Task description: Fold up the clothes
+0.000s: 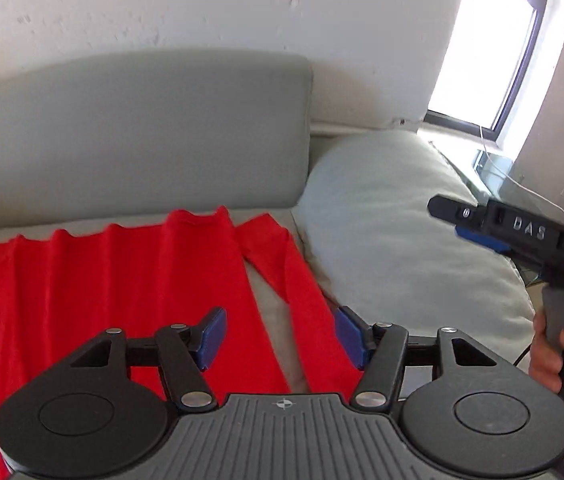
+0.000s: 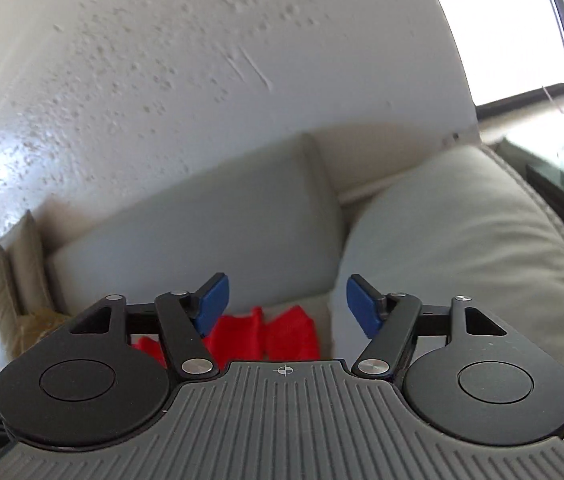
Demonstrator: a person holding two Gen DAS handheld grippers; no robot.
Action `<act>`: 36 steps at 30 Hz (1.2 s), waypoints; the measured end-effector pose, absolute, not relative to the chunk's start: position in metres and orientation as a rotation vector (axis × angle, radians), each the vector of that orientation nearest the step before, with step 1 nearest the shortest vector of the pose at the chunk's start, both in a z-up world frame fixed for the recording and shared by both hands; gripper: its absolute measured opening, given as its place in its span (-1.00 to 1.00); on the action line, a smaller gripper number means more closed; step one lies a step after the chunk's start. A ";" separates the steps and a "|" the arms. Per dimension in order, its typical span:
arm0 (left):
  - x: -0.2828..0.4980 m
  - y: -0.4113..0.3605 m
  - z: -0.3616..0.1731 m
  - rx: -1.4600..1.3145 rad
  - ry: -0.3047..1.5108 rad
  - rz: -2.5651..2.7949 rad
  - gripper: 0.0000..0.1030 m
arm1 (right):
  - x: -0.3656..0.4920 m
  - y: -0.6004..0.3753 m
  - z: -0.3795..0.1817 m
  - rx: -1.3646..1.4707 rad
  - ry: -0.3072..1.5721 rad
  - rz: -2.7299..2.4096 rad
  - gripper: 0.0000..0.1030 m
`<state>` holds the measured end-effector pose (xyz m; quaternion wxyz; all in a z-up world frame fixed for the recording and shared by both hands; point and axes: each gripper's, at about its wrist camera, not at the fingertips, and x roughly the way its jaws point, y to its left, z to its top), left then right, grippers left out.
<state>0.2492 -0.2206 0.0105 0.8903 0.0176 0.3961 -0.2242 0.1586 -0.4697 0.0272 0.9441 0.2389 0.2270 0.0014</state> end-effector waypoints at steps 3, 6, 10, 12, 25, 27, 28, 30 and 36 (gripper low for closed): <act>0.295 -0.255 -0.016 0.023 0.865 -0.466 -0.07 | 0.174 -0.491 -0.012 0.573 0.561 0.005 -0.06; 0.341 -0.288 -0.042 0.018 0.920 -0.422 -0.03 | 0.176 -0.501 -0.026 0.563 0.584 0.002 0.03; 0.387 -0.329 -0.075 0.064 1.005 -0.332 -0.01 | 0.186 -0.519 -0.049 0.673 0.640 -0.001 0.06; 0.395 -0.349 -0.088 0.161 1.021 -0.306 0.01 | 0.194 -0.527 -0.060 0.733 0.672 0.001 0.07; 0.397 -0.397 -0.126 0.548 0.973 -0.299 -0.90 | 0.188 -0.567 -0.070 0.857 0.650 -0.029 0.20; 0.389 -0.378 -0.099 0.429 0.936 -0.416 -0.90 | 0.186 -0.571 -0.071 0.878 0.637 -0.024 0.20; 0.384 -0.366 -0.083 0.348 0.914 -0.488 -0.91 | 0.185 -0.573 -0.071 0.889 0.631 -0.018 0.20; 0.375 -0.342 -0.052 0.176 0.870 -0.631 -0.91 | 0.182 -0.579 -0.073 0.936 0.616 0.012 0.25; 0.339 -0.281 0.015 -0.345 0.782 -1.019 -0.91 | 0.172 -0.597 -0.086 1.186 0.525 0.218 0.53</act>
